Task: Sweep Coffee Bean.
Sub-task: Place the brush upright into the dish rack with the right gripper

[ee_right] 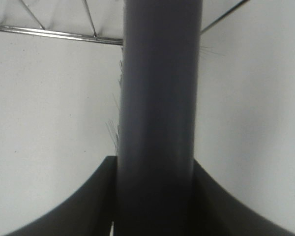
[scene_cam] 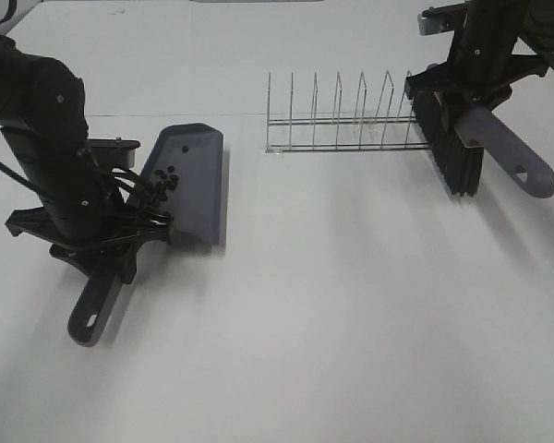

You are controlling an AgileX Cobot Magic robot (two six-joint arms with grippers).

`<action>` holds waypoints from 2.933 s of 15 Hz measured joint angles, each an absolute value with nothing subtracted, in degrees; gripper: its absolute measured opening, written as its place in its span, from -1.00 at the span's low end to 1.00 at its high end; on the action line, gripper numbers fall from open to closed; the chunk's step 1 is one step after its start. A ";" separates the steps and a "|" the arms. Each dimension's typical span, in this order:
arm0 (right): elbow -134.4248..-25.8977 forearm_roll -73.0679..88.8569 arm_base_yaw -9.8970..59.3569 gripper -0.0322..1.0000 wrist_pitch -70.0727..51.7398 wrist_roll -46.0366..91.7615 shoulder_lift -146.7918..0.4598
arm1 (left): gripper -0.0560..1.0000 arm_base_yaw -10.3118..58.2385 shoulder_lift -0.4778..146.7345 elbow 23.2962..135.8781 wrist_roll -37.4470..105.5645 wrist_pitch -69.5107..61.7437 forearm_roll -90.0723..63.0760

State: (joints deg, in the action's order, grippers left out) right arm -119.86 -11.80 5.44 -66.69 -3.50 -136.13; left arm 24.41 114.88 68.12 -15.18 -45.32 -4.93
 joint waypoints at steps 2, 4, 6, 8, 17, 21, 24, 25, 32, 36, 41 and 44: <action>-122.04 -12.26 5.44 -0.40 -66.58 -3.32 -137.85 | -0.28 24.41 114.88 68.12 -15.13 -45.72 -4.93; -123.82 -12.43 5.44 -0.40 -66.75 -2.41 -139.40 | -0.28 24.41 114.88 68.12 -15.13 -45.95 -4.93; -125.59 -12.43 5.39 -0.40 -66.58 -2.01 -140.72 | -0.28 24.41 114.88 68.12 -15.13 -46.01 -4.93; -126.34 -12.55 5.39 -0.40 -66.23 -1.95 -141.29 | -0.28 24.41 114.88 68.12 -15.13 -46.01 -4.93; -126.97 -10.26 4.81 -0.40 -68.53 1.26 -141.35 | -0.28 24.41 114.88 68.12 -15.01 -46.01 -4.93; -126.97 -10.14 4.81 -0.40 -69.27 1.20 -141.29 | -0.28 24.41 114.88 68.12 -14.95 -46.01 -4.93; -126.97 -8.02 4.87 -0.40 -70.30 1.20 -138.60 | -0.28 24.41 114.88 68.12 -14.95 -46.01 -4.93; -126.97 -7.33 5.10 -0.40 -70.30 1.32 -137.51 | -0.28 24.41 114.88 68.12 -14.95 -46.01 -4.93; -110.64 -6.13 5.39 -0.40 -70.24 0.86 -127.77 | -0.28 24.41 114.88 68.12 -14.95 -46.01 -4.93; -103.53 -5.50 5.39 -0.40 -70.47 -2.23 -123.59 | -0.28 24.41 114.88 68.12 -14.73 -46.01 -4.93; -102.39 -7.33 5.44 -0.40 -70.47 -2.52 -123.93 | -0.28 24.41 114.88 68.12 -13.87 -45.95 -4.93; -102.33 -10.71 6.19 -0.40 -70.47 -2.52 -126.11 | -0.28 24.41 114.88 68.12 -13.41 -45.66 -4.93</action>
